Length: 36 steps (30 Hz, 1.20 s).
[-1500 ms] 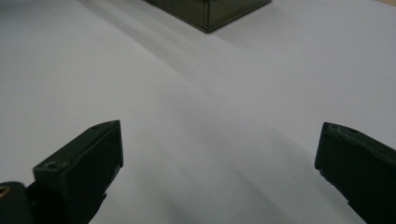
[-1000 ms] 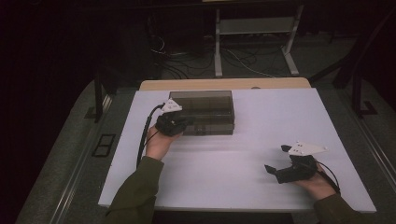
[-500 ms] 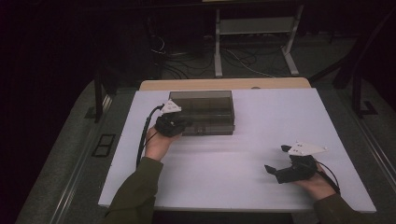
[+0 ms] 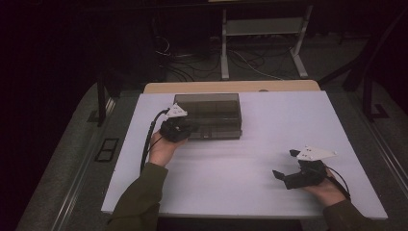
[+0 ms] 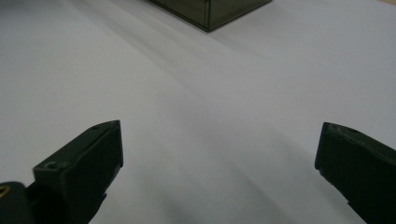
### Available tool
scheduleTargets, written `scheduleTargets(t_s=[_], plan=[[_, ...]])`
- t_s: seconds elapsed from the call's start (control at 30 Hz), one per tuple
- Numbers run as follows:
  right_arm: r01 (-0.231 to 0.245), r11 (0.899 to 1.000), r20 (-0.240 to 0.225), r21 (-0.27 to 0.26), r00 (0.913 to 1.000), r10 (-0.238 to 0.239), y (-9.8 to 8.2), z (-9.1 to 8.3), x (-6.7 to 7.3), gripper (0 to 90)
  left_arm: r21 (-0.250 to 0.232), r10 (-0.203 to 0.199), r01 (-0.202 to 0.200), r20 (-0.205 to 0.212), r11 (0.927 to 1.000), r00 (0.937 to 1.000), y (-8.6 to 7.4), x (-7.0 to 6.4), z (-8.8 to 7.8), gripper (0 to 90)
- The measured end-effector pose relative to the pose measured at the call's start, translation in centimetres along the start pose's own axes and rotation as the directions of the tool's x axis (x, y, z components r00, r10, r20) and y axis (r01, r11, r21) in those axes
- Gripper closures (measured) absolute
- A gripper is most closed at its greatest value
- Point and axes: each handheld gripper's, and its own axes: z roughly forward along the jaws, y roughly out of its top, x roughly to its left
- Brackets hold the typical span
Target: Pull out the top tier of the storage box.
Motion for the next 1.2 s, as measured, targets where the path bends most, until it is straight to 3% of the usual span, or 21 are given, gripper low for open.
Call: scheduleTargets(t_s=[0.4,0.87,1.03,1.07,1.2], plan=[[-0.001,1.0,-0.001,0.001,1.0,0.001,0.0,0.01,0.03,0.5,0.004,-0.012,0.012,0.006,0.9999,0.9999,-0.06,-0.21,-0.14,89.3],[-0.002,1.0,0.0,0.002,1.0,0.002,-0.01,0.03,-0.01,0.5,0.028,0.01,-0.011,0.013,0.9995,0.9999,-0.09,-0.43,-0.42,89.3],[-0.001,1.0,-0.001,0.003,1.0,0.001,-0.01,0.02,0.03,0.5,0.024,0.0,-0.001,0.018,0.9997,0.9998,-0.18,-0.65,-0.46,89.3],[0.0,1.0,0.001,0.003,1.0,0.0,-0.02,0.03,0.01,0.5,0.035,0.016,-0.017,0.018,0.9992,0.9997,-0.18,-0.59,-0.57,89.3],[0.0,1.0,0.0,0.003,1.0,0.0,-0.02,0.04,0.03,0.5,0.027,0.006,-0.006,0.023,0.9996,0.9997,-0.29,-0.81,-0.6,89.3]])
